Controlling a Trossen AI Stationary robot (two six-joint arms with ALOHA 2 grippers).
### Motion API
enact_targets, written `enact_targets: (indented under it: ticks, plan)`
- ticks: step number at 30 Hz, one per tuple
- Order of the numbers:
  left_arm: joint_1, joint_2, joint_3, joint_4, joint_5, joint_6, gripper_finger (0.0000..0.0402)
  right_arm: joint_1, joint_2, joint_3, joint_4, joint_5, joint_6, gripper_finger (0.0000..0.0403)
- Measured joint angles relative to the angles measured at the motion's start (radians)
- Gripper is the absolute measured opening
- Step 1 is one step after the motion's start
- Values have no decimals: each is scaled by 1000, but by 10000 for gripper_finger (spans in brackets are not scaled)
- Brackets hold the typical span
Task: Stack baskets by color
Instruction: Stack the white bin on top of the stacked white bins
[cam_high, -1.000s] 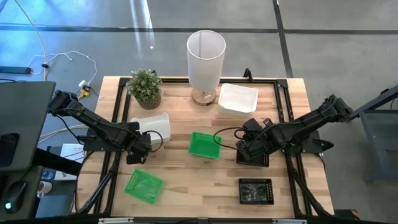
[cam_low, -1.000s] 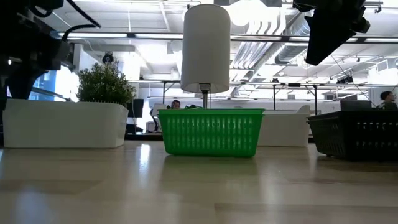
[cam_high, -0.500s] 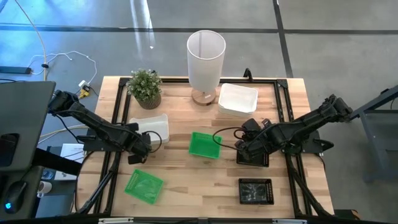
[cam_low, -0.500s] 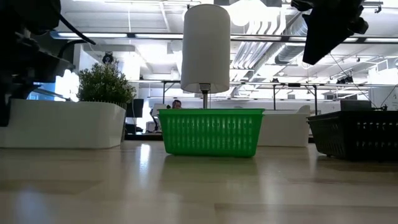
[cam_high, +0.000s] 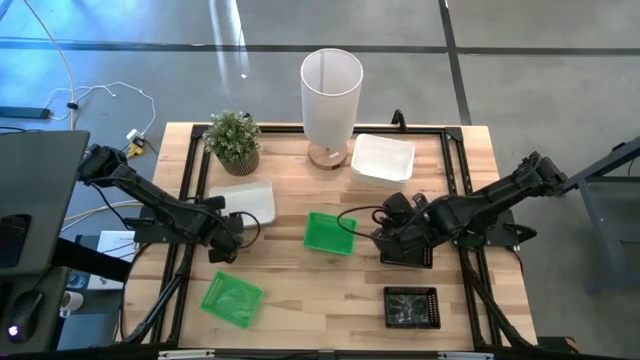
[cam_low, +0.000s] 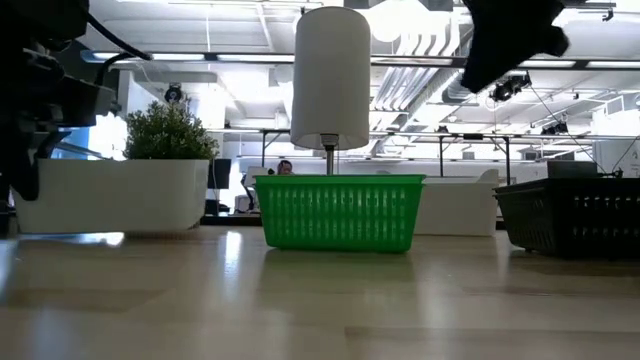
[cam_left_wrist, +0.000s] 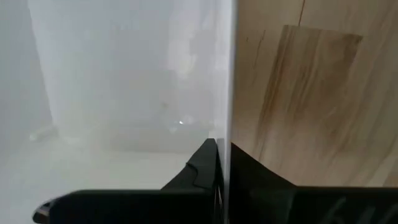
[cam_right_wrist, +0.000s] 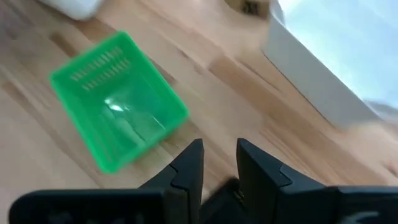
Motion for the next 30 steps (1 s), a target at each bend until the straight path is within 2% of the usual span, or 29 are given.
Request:
enact_targets:
  ticks: [8,18,25,30]
  plan:
    - [-55,0,66,-4,-38,-18,0,0,0,0,239,97,-234,83]
    - [-122,0,194,-5,-160,-17,0,-14,0,0,524,92,-498,83]
    - [-156,0,230,-6,-227,-17,0,-40,0,0,611,95,-626,84]
    - [-158,9,254,-8,-270,7,0,-81,0,0,617,91,-651,112]
